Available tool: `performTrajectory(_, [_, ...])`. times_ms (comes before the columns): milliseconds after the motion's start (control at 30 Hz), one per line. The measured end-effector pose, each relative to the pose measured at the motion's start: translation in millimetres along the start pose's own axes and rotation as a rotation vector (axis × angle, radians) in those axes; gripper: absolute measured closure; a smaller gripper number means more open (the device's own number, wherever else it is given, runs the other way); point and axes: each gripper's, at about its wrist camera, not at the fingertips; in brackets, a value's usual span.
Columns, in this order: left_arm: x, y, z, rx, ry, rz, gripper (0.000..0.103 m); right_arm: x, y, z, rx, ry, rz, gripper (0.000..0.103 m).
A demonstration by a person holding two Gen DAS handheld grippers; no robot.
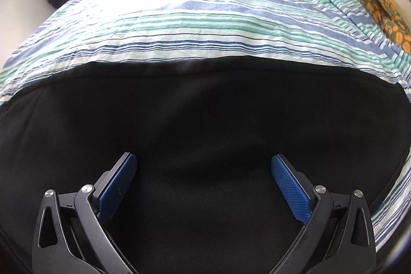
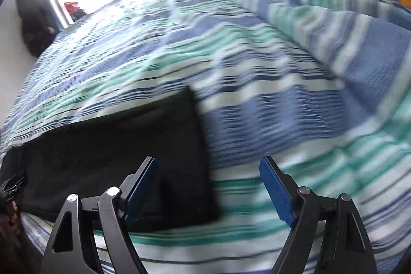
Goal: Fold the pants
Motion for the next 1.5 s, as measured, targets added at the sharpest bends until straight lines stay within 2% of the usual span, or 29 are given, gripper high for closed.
performTrajectory(67, [0, 2, 0, 0.006, 0.002, -0.001, 0.000, 28, 2, -21, 0.054, -0.065, 0.111, 0.022])
performTrajectory(133, [0, 3, -1, 0.009, 0.003, -0.003, 0.000, 36, 7, -35, 0.067, -0.221, 0.161, 0.022])
performTrajectory(167, [-1, 7, -4, 0.009, 0.003, -0.003, 0.000, 35, 10, -36, 0.042, -0.306, 0.179, 0.022])
performTrajectory(200, [-1, 8, -5, 0.010, 0.002, -0.003, 0.000, 31, 16, -31, -0.008, -0.427, 0.213, 0.022])
performTrajectory(233, [-1, 8, -7, 0.011, 0.002, -0.003, 0.000, 24, 21, -25, -0.060, -0.500, 0.239, 0.022])
performTrajectory(333, [-1, 9, -7, 0.012, 0.000, -0.002, 0.000, 3, 36, -1, -0.178, -0.522, 0.279, 0.022])
performTrajectory(367, [-2, 10, -7, 0.012, -0.001, -0.002, 0.000, -2, 37, 5, -0.177, -0.513, 0.298, 0.022])
performTrajectory(467, [-2, 11, -8, 0.012, -0.005, -0.001, 0.000, -8, 19, 24, -0.086, -0.465, 0.372, 0.024])
performTrajectory(533, [-3, 10, -7, 0.013, -0.006, -0.001, 0.000, -9, 1, 35, -0.025, -0.426, 0.407, 0.050])
performTrajectory(567, [-3, 10, -7, 0.014, -0.005, -0.001, 0.000, -15, -3, 36, 0.000, -0.389, 0.393, 0.089])
performTrajectory(600, [-4, 10, -6, 0.014, -0.004, -0.003, 0.000, -21, -8, 35, 0.016, -0.349, 0.372, 0.099])
performTrajectory(667, [-6, 10, -5, 0.014, 0.001, -0.007, 0.000, -50, -8, 16, 0.069, -0.347, 0.243, 0.099])
performTrajectory(767, [-6, 10, -4, 0.014, 0.003, -0.010, 0.000, -116, 10, -46, 0.133, -0.410, -0.161, 0.099])
performTrajectory(867, [-6, 9, -4, 0.013, 0.000, -0.009, 0.000, -167, 72, -121, 0.136, -0.530, -0.571, 0.099])
performTrajectory(967, [-5, 8, -5, 0.010, -0.008, -0.003, 0.000, -176, 143, -157, 0.070, -0.547, -0.803, 0.099])
performTrajectory(1033, [-3, 7, -5, 0.006, -0.019, 0.005, 0.000, -150, 171, -157, 0.014, -0.485, -0.827, 0.099])
performTrajectory(1100, [-1, 6, -7, 0.005, -0.021, 0.020, 0.000, -110, 173, -139, -0.023, -0.390, -0.749, 0.099])
performTrajectory(1133, [2, 5, -8, -0.001, -0.026, 0.033, 0.000, -89, 171, -129, -0.046, -0.395, -0.686, 0.099])
performTrajectory(1167, [5, 4, -9, -0.007, -0.041, 0.042, 0.000, -75, 169, -120, -0.077, -0.456, -0.626, 0.099])
performTrajectory(1233, [6, 2, -9, -0.031, -0.062, 0.034, 0.000, -76, 160, -108, -0.101, -0.505, -0.542, 0.097])
performTrajectory(1267, [5, 1, -9, -0.041, -0.064, 0.026, 0.000, -81, 160, -105, -0.115, -0.534, -0.515, 0.091])
performTrajectory(1300, [4, 0, -10, -0.052, -0.062, 0.018, 0.000, -90, 156, -99, -0.135, -0.562, -0.506, 0.084])
performTrajectory(1400, [2, 1, -12, -0.076, -0.056, 0.021, 0.000, -106, 164, -105, -0.134, -0.559, -0.527, 0.082])
performTrajectory(1500, [0, 2, -15, -0.090, -0.042, 0.026, 0.000, -91, 161, -116, -0.110, -0.589, -0.526, 0.081])
Point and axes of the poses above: each gripper's, at about its wrist camera, not at the fingertips, and z roughly the way its jaws point, x to its right, y to its underside, and after that the axes turned 3 degrees about -x, right-handed
